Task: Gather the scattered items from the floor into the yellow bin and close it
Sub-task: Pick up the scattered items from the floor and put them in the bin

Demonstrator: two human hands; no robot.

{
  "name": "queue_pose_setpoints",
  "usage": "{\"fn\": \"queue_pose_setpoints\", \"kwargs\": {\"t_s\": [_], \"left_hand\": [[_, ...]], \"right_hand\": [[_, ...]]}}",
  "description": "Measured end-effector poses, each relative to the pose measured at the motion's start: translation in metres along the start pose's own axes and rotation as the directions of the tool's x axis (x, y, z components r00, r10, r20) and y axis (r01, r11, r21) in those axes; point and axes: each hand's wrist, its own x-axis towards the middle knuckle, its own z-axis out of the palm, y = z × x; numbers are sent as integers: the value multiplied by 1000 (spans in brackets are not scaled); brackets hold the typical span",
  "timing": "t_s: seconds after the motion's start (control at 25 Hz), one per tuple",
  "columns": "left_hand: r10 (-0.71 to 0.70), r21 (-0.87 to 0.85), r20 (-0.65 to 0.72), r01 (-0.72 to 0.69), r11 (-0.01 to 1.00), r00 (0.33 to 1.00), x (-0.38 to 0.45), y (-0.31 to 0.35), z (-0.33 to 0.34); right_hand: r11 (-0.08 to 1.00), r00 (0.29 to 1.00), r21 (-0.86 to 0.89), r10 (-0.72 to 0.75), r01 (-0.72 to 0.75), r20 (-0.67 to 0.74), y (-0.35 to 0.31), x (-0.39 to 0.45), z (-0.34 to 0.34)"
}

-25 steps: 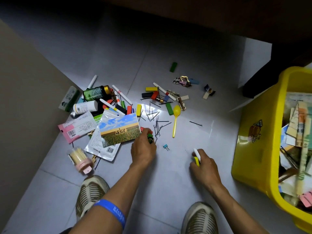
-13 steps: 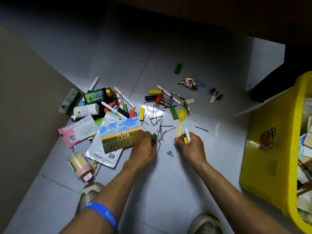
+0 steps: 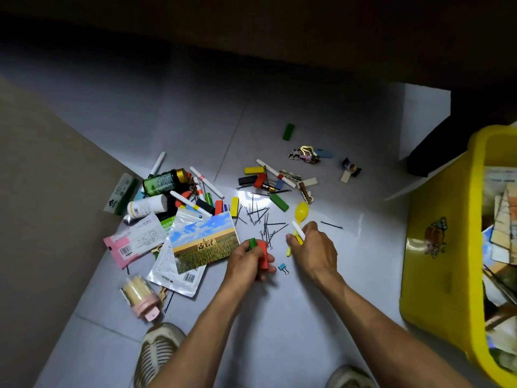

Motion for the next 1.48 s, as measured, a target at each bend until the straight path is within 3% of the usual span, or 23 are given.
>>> {"fn": "queue_pose_setpoints", "kwargs": {"t_s": [0.2,0.4,0.56,0.6,0.68,0.8,0.88,0.96,1.04,1.12,1.24,1.36,1.48], "left_hand": [[-8,-130,12,9,991,1000,1,10,1],[-43,-155,-11,41,987,999,8,4,4],[-43,-182,8,44,982,999,0,5,3],[-44,-206,9,45,977,999,-4,8,2],[-41,-257,28,47,965,999,-13,18,1],[-35,-237,116,62,969,993,-36,41,23],[-8,-165,225,46,985,974,-63,61,66],[29,-137,352,21,990,935,-95,83,119],[35,-102,483,16,995,875,-132,95,175],[-6,-36,594,34,999,804,-162,97,218],[-21,65,690,-33,997,724,-176,89,247],[106,50,623,-175,983,775,-174,81,253],[279,42,455,-333,942,846,-154,69,228]], "right_hand": [[991,995,-115,-73,64,-73,-9,11,-2],[993,999,-120,-23,18,-33,-12,13,10],[978,998,-200,-65,67,16,-6,7,5],[993,999,-114,-16,19,32,-8,4,-2],[967,991,229,88,-110,104,-22,-8,-25],[646,987,747,82,-157,137,-35,-44,-78],[432,995,897,73,-95,70,-16,-68,-127],[379,989,926,137,5,-62,14,-89,-184],[456,942,889,275,47,-191,54,-108,-236],[655,883,755,355,-1,-307,93,-120,-267],[838,858,533,354,-116,-371,126,-123,-275],[895,856,436,298,-97,-422,137,-126,-274],[915,811,393,158,95,-563,112,-125,-259]]}}
